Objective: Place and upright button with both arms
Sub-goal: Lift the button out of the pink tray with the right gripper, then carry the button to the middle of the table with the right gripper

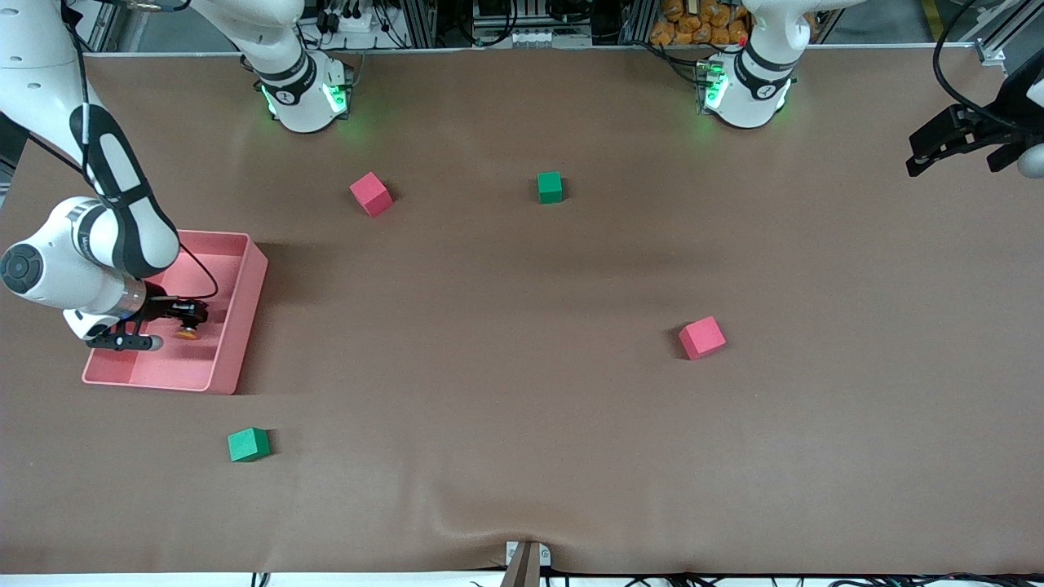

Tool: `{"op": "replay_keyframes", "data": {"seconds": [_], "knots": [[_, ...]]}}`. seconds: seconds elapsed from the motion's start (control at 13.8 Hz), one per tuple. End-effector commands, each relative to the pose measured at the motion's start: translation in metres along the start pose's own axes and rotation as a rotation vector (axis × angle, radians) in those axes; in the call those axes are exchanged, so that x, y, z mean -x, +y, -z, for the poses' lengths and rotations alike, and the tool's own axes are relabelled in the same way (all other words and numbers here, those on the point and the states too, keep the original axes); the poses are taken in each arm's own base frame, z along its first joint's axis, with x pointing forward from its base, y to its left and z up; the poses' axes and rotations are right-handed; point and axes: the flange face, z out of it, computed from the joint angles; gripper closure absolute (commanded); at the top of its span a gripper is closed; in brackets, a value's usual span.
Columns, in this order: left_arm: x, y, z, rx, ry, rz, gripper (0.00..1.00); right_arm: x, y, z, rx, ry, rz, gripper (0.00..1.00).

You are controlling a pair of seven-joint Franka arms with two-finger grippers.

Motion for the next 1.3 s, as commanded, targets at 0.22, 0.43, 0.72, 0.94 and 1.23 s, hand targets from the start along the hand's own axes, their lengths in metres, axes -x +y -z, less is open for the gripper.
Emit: {"op": "replay_keyframes", "data": {"seconds": [0.22, 0.43, 0.72, 0.94, 1.23], "knots": [[-0.003, -0.004, 0.004, -0.016, 0.005, -0.021, 0.0, -0.037, -0.006, 0.081, -0.04, -0.066, 0.048, 1.0], [-0.003, -0.003, 0.004, -0.016, 0.005, -0.021, 0.0, -0.052, -0.026, 0.117, -0.064, -0.095, 0.051, 1.0], [-0.005, -0.002, 0.003, -0.013, 0.011, -0.023, 0.0, -0.071, -0.117, 0.169, -0.043, -0.15, -0.023, 1.0], [-0.009, -0.002, 0.001, -0.011, 0.023, -0.025, 0.0, -0.075, -0.229, 0.196, -0.056, -0.147, -0.115, 1.0], [-0.011, -0.001, -0.001, -0.011, 0.022, -0.025, 0.0, -0.067, -0.378, 0.18, -0.119, -0.136, -0.099, 1.0]]}}
